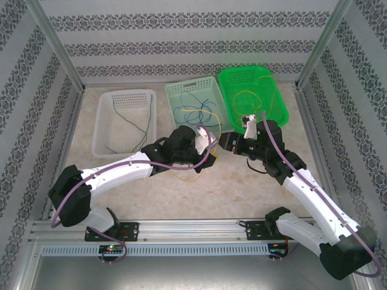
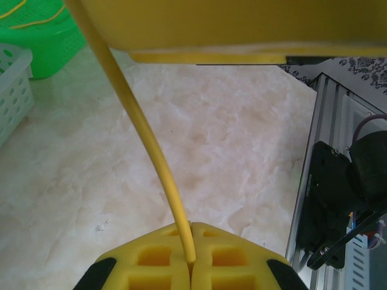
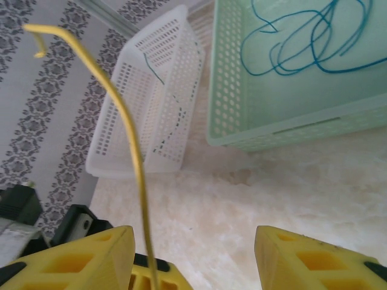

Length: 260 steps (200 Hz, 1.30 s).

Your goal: Untangle the cables

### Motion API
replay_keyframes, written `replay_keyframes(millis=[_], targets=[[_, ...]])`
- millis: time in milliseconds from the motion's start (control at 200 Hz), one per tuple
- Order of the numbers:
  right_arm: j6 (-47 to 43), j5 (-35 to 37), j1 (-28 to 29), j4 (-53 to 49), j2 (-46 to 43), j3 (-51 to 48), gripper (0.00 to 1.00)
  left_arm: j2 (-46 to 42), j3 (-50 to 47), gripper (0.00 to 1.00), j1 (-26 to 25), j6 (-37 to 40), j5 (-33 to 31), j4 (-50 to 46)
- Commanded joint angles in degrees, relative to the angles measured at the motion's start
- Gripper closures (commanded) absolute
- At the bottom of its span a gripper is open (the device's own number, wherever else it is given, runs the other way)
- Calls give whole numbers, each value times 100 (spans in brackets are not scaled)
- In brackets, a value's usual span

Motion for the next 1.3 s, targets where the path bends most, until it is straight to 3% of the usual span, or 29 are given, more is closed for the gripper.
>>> replay_keyframes(millis=[0, 85, 265, 450, 555, 719, 814, 829, 849, 859, 1074, 1294], targets=[[137, -129, 120, 398, 28, -86, 44, 2, 190, 100, -65, -71, 33, 50], [141, -86, 176, 420, 169, -84, 46, -1, 203, 100, -65, -92, 111, 102], [200, -74, 295, 599, 565, -43, 58, -41, 222, 100, -65, -98, 54, 131], [112, 164, 299, 496, 606, 21, 84, -140, 126, 100, -65, -175, -138, 220], [-16, 220, 273, 376, 557, 100, 100, -123, 114, 93, -67, -213, -174, 284], [-312, 206, 54, 94, 557, 314, 100, -123, 165, 72, -65, -169, -445, 176], [-689, 187, -364, -196, 594, 554, 100, -296, 111, 33, -65, -115, -802, 79], [-784, 166, -466, -254, 614, 617, 100, -335, 101, 24, -65, -94, -867, 59], [-918, 139, -592, -352, 651, 714, 100, -395, 81, 4, -56, -62, -967, 31], [-993, 133, -666, -410, 679, 770, 100, -429, 59, 1, -62, -52, -1025, 21], [-2241, -698, -2191, -1265, 1834, 2470, 100, -1551, -762, 0, -49, 97, -2784, 237], [-3272, -315, -2600, -1840, 3428, 4329, 100, -2652, -1487, 0, 56, 183, -3563, 16]])
